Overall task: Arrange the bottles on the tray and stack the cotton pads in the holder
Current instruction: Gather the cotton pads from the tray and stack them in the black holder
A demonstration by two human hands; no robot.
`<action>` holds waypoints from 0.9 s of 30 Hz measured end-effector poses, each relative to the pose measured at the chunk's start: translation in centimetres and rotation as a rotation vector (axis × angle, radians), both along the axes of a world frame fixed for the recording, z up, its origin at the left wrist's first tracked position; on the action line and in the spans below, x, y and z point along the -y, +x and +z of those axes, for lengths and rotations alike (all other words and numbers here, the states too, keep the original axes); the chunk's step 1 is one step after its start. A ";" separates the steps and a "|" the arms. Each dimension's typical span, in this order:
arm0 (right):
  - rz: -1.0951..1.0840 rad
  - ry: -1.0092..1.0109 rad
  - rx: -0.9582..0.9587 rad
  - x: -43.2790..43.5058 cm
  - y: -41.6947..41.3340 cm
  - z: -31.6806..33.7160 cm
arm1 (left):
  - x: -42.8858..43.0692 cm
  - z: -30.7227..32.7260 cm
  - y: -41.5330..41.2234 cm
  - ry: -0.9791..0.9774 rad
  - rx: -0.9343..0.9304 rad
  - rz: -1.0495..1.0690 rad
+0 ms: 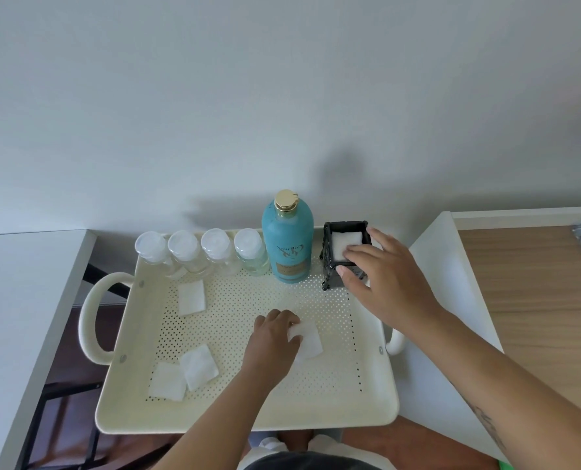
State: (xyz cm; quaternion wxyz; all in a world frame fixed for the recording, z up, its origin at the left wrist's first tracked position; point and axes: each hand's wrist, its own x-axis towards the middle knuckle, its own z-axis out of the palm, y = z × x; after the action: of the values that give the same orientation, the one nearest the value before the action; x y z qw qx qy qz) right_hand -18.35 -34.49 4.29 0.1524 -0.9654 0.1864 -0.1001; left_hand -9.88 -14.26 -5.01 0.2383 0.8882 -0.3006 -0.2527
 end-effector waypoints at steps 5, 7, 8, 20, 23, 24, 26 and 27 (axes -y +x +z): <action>-0.048 -0.013 0.083 0.0 -0.1 0.3 | 0.1 0.1 0.4 0.003 -0.064 0.011; -0.057 -0.014 0.054 -0.1 -0.1 0.0 | 0.2 0.5 0.7 -0.010 -0.142 0.040; -0.062 -0.014 0.032 -0.1 -0.1 -0.1 | 0.1 0.8 0.8 -0.025 -0.185 0.066; -0.091 0.021 0.233 -0.9 -0.4 0.8 | 0.1 7.5 2.8 -0.373 -0.524 0.249; -0.099 0.273 0.305 -2.1 -0.8 1.8 | 0.8 9.3 3.2 -0.465 -0.535 0.234; -0.111 0.388 0.307 -2.5 -0.9 2.1 | 1.0 9.8 3.3 -0.486 -0.539 0.223; -0.164 0.590 0.287 -3.1 -1.0 2.5 | 1.4 10.5 3.5 -0.507 -0.542 0.196; -0.195 0.669 0.270 -3.2 -1.0 2.6 | 1.6 10.8 3.5 -0.511 -0.539 0.181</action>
State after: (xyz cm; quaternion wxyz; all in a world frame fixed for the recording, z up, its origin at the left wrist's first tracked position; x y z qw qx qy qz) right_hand -19.30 -31.32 6.88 0.4723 -0.8180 0.2784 -0.1741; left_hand -6.33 -15.90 5.77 0.5438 0.7249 -0.2008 -0.3721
